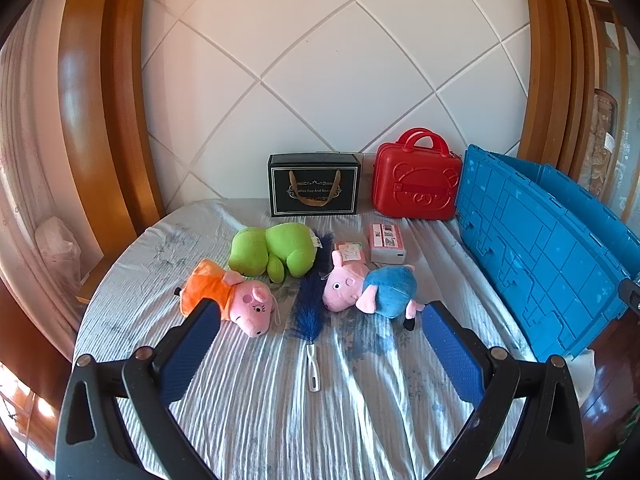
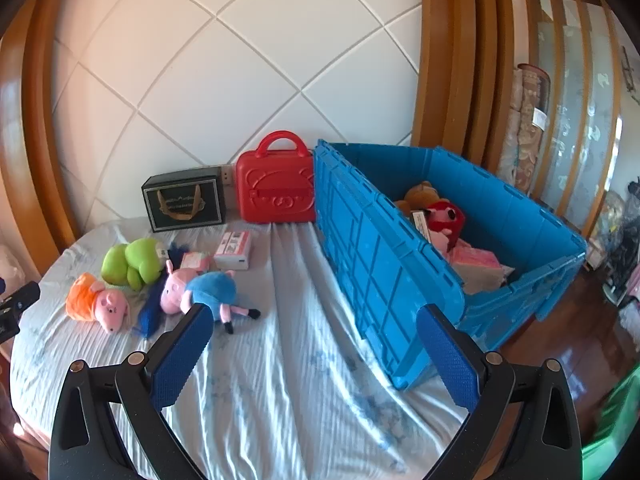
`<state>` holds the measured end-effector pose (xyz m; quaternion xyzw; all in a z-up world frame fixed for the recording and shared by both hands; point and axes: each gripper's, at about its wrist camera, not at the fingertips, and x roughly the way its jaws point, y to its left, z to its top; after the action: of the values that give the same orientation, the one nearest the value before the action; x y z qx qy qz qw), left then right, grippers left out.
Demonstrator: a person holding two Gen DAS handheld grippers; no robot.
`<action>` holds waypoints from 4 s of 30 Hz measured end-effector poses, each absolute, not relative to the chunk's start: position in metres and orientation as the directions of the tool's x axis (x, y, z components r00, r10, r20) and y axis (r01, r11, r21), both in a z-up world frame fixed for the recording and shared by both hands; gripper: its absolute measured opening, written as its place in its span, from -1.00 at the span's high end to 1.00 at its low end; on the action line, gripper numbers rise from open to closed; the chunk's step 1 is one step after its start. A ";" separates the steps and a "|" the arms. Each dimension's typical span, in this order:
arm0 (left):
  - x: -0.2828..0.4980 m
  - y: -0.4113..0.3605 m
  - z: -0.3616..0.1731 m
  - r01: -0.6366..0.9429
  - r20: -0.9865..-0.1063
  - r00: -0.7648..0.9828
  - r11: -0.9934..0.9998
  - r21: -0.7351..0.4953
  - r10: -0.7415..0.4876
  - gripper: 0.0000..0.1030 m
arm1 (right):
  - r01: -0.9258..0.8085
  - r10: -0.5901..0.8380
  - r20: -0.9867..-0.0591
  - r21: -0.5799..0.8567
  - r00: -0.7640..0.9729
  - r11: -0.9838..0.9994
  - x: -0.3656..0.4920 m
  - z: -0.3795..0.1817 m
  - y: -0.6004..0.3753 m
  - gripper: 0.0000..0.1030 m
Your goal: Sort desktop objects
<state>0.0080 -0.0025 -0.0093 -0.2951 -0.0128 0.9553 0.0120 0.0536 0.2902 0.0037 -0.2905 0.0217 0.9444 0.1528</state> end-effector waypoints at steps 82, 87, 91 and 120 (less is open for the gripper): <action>-0.312 0.053 -0.293 -0.395 -0.903 -0.383 -0.918 -0.031 0.195 -0.98 | -0.109 0.046 -0.918 -0.003 -0.394 -0.994 -0.273 -0.272 0.226 -1.00; -0.323 0.058 -0.296 -0.402 -0.901 -0.372 -0.914 -0.059 0.222 -0.98 | -0.107 -0.012 -0.916 0.059 -0.401 -0.992 -0.286 -0.278 0.235 -1.00; -0.325 0.068 -0.284 -0.433 -0.883 -0.407 -0.901 -0.040 0.235 -0.96 | -0.087 0.000 -0.903 0.042 -0.430 -0.995 -0.293 -0.270 0.237 -1.00; -0.360 0.097 -0.276 -0.442 -0.832 -0.501 -0.897 0.011 0.237 -0.29 | -0.082 -0.107 -0.865 0.167 -0.490 -0.982 -0.334 -0.286 0.259 -0.50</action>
<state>-0.3603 0.0969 -0.2761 -0.4587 0.1119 0.8591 0.1976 -0.3343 0.2588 -0.2864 -0.5052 0.0933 0.8579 -0.0073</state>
